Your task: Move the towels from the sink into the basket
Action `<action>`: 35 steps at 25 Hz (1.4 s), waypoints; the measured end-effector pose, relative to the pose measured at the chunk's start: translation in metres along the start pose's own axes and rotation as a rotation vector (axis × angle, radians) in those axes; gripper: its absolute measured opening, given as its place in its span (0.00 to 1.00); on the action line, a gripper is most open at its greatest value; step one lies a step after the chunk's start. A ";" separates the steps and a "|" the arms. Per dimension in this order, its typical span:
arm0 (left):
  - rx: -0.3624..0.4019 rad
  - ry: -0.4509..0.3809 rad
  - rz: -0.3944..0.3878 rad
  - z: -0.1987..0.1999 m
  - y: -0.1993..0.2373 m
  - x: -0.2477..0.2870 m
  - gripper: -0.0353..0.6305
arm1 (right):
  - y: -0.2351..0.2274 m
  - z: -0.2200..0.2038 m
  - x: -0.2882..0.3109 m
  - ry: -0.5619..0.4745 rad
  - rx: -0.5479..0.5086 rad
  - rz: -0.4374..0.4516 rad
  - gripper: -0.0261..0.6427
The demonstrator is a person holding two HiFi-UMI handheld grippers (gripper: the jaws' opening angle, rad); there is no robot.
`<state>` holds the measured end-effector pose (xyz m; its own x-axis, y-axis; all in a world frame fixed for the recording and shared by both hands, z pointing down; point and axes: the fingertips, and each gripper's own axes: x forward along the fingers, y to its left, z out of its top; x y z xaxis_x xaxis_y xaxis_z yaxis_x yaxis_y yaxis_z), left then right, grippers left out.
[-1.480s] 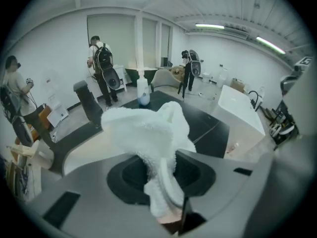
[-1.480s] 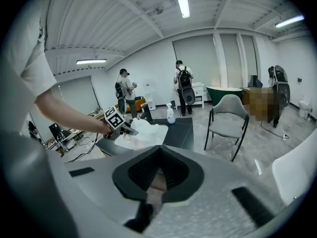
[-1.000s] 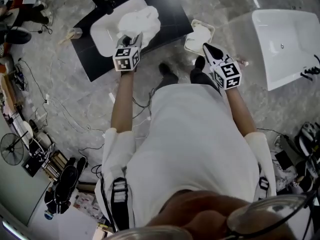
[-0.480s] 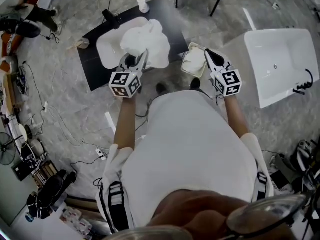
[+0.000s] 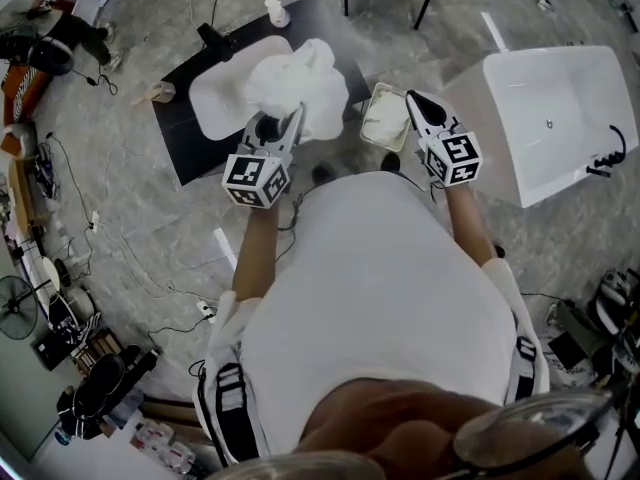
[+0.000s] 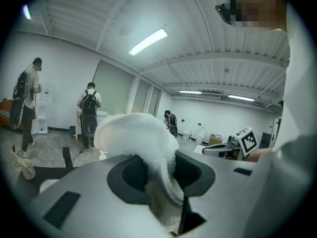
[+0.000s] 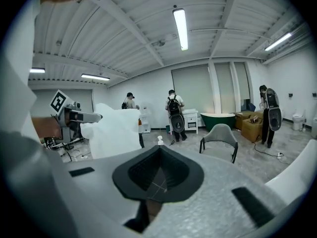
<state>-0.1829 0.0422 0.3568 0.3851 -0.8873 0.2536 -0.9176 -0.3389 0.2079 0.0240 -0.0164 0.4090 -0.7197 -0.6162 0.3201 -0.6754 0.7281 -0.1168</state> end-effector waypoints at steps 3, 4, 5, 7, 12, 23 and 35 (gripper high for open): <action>0.022 0.010 -0.017 -0.003 -0.003 0.009 0.23 | -0.006 -0.007 0.000 0.001 0.010 -0.018 0.03; 0.031 0.014 -0.022 -0.005 -0.004 0.012 0.23 | -0.009 -0.010 -0.001 -0.002 0.014 -0.026 0.03; 0.038 0.018 -0.029 -0.007 -0.006 0.016 0.23 | -0.012 -0.013 -0.001 -0.004 0.019 -0.034 0.03; 0.049 0.027 -0.048 -0.011 -0.012 0.022 0.23 | -0.019 -0.020 -0.007 -0.007 0.027 -0.054 0.03; 0.067 0.066 -0.139 -0.016 -0.047 0.042 0.23 | -0.034 -0.040 -0.038 0.004 0.072 -0.126 0.03; 0.071 0.178 -0.340 -0.039 -0.141 0.112 0.23 | -0.085 -0.082 -0.106 0.068 0.166 -0.256 0.03; 0.069 0.394 -0.393 -0.168 -0.182 0.221 0.23 | -0.156 -0.182 -0.119 0.220 0.255 -0.278 0.03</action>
<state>0.0854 -0.0397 0.5337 0.6948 -0.5106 0.5065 -0.6970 -0.6517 0.2991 0.2447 -0.0020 0.5600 -0.4719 -0.6798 0.5614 -0.8767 0.4291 -0.2173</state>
